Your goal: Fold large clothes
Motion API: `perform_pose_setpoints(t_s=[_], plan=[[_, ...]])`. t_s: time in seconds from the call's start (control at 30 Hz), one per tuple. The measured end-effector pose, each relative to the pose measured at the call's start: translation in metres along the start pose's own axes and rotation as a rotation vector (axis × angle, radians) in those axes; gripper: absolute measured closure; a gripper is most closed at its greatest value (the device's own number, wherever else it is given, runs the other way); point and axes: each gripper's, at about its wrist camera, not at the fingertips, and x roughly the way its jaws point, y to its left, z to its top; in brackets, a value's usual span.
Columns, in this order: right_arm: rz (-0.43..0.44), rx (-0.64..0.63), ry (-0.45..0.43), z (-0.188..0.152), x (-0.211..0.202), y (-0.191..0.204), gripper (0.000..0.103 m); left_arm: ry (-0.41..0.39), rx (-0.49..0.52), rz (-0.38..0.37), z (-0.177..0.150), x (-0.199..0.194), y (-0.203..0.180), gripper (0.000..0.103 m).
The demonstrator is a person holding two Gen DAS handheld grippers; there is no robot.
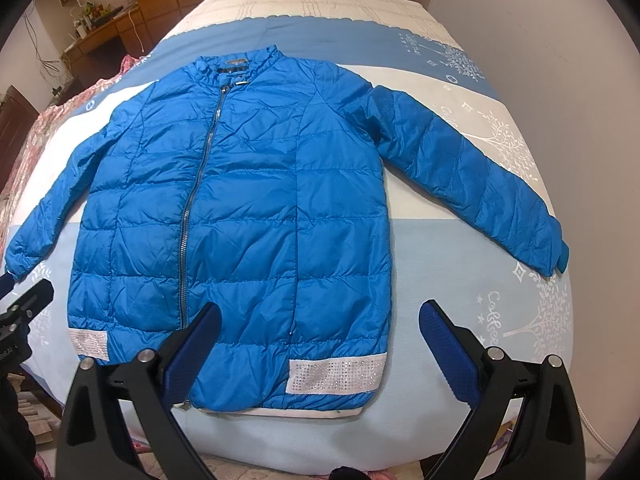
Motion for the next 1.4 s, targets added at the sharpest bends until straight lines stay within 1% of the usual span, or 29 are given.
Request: perform_pose_setpoints(t_s=[1.4], plan=[[-0.001, 0.0, -0.003, -0.0002, 0.0004, 0.0001, 0.004, -0.002, 0.001, -0.001, -0.0003, 0.0019, -0.0003, 0.003]])
